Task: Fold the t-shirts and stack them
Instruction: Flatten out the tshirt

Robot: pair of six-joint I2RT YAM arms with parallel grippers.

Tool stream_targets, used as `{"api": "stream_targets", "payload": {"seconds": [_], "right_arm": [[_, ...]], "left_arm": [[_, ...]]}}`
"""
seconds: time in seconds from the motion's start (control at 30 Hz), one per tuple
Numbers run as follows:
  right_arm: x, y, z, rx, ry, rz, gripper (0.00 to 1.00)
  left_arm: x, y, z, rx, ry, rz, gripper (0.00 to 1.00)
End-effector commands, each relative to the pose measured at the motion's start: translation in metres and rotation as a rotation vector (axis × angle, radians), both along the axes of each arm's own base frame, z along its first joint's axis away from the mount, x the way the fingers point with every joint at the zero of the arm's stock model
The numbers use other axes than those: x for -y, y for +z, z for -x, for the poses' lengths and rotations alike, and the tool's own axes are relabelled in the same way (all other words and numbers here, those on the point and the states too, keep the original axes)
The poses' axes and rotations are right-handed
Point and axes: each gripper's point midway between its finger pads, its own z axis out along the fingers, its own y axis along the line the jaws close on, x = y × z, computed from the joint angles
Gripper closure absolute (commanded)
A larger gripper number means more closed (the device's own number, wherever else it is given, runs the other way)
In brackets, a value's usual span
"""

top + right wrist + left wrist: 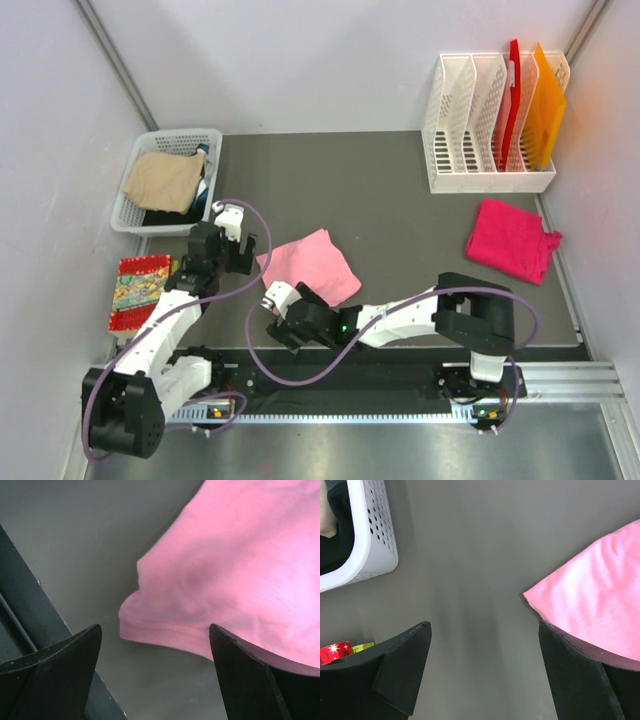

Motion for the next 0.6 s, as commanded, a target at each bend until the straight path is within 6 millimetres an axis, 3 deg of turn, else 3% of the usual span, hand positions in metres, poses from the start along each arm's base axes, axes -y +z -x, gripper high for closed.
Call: {"api": "stream_targets", "payload": {"seconds": [0.0,0.17,0.27,0.33,0.4,0.53,0.57], "right_arm": [[-0.028,0.004,0.004,0.000,0.022,-0.046,0.13],[-0.035,-0.001,-0.004,0.009,0.012,-0.044,0.21],[-0.034,-0.002,-0.012,0.007,-0.009,-0.050,0.35],[-0.032,0.000,-0.017,0.009,-0.023,-0.058,0.51],[-0.028,0.008,-0.024,0.020,-0.044,-0.073,0.68],[-0.022,0.031,-0.032,0.055,-0.068,-0.094,0.87],[-0.022,0.047,-0.035,0.069,-0.079,-0.118,0.89]], "left_arm": [[0.000,0.014,-0.008,0.067,-0.003,0.012,0.08],[-0.004,0.016,-0.008,0.073,0.006,0.010,0.07],[-0.005,0.017,-0.007,0.076,0.006,0.013,0.07],[-0.006,0.016,-0.006,0.076,0.006,0.013,0.08],[-0.007,0.014,-0.006,0.074,0.008,0.014,0.08],[-0.008,0.012,-0.005,0.072,0.009,0.011,0.08],[-0.008,0.011,-0.004,0.069,0.007,0.008,0.08]]}}
